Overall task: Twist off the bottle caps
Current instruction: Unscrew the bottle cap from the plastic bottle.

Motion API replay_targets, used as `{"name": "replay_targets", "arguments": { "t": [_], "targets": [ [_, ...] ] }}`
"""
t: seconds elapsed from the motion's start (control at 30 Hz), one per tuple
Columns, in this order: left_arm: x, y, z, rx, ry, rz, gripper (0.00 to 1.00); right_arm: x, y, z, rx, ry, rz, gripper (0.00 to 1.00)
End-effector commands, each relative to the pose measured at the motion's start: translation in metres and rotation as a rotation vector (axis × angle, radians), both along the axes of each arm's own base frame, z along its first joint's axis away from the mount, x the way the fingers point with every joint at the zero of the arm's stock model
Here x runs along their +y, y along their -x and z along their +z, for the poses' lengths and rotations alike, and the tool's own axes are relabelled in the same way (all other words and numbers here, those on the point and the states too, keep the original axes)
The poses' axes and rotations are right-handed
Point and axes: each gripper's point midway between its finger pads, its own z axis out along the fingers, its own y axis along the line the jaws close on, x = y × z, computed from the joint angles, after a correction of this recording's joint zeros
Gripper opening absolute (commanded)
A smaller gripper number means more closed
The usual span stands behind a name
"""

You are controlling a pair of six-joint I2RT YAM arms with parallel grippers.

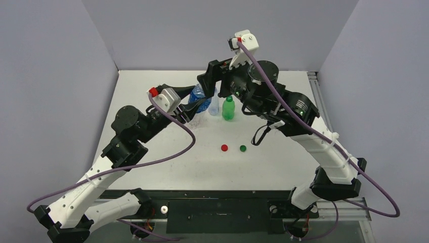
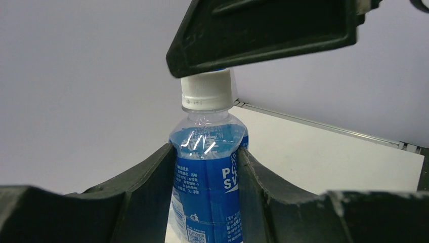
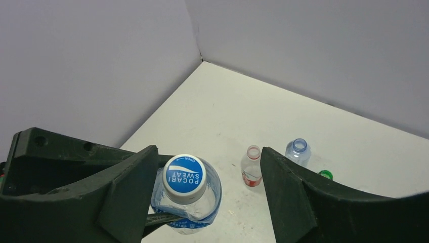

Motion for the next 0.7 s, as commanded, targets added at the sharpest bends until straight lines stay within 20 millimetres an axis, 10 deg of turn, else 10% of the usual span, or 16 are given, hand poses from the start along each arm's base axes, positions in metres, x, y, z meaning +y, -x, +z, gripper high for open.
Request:
{"name": "replay_targets", "arguments": {
  "t": [0.0, 0.67],
  "targets": [
    [0.012, -0.001, 0.021, -0.075, 0.057, 0.053, 0.0, 0.009, -0.006, 0.002, 0.023, -0.064, -0.032, 0.68],
    [0.022, -0.012, 0.021, -0.087, 0.073, 0.138, 0.0, 0.048, -0.017, -0.013, 0.088, -0.136, 0.002, 0.5]
  ]
}}
